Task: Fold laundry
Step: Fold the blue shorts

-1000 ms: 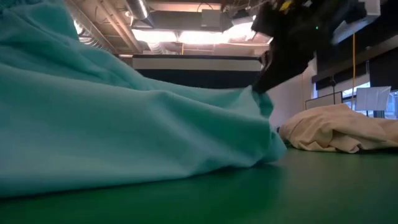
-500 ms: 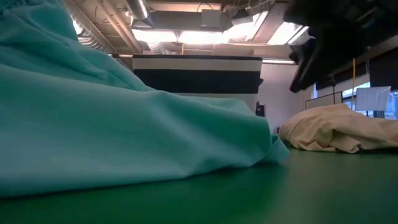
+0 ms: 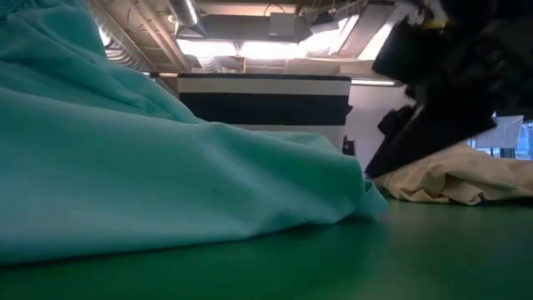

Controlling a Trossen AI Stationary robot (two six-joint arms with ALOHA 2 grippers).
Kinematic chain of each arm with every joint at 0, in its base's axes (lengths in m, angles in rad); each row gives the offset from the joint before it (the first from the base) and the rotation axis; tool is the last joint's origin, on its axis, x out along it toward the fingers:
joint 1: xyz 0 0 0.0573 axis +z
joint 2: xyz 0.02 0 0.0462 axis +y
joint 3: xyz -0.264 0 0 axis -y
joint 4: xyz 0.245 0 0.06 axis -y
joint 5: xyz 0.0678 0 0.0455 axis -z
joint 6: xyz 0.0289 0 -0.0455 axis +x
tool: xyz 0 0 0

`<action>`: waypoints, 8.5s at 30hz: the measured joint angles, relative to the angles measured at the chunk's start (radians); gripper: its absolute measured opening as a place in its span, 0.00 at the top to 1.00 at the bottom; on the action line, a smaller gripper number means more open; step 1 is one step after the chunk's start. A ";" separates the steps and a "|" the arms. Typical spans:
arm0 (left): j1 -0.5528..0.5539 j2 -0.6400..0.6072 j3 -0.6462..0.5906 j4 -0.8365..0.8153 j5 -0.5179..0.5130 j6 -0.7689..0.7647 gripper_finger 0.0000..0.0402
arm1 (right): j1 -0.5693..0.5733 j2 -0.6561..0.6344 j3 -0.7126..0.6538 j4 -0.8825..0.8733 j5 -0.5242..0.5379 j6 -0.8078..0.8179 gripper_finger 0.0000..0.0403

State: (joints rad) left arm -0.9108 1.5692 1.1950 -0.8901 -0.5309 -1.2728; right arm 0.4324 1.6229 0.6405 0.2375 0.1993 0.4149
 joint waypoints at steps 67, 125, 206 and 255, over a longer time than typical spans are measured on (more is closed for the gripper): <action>-0.001 -0.001 0.000 -0.009 0.022 0.000 0.99 | -0.122 0.108 0.348 -0.452 0.178 -0.744 0.49; -0.149 0.107 0.184 0.204 -0.400 0.260 0.99 | -0.210 -0.210 0.415 -0.335 0.210 -0.977 1.00; -0.051 0.107 0.189 -0.457 0.078 -0.262 0.76 | -0.288 0.393 0.842 -0.693 -0.299 -0.717 0.98; 0.221 0.106 0.127 -0.130 0.267 0.298 0.76 | -0.453 0.050 0.344 -0.324 -0.015 -0.550 0.98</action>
State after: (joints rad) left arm -0.6898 1.6752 1.3220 -1.0200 -0.2638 -0.9753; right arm -0.0207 1.6726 0.9840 -0.0867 0.1842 -0.1355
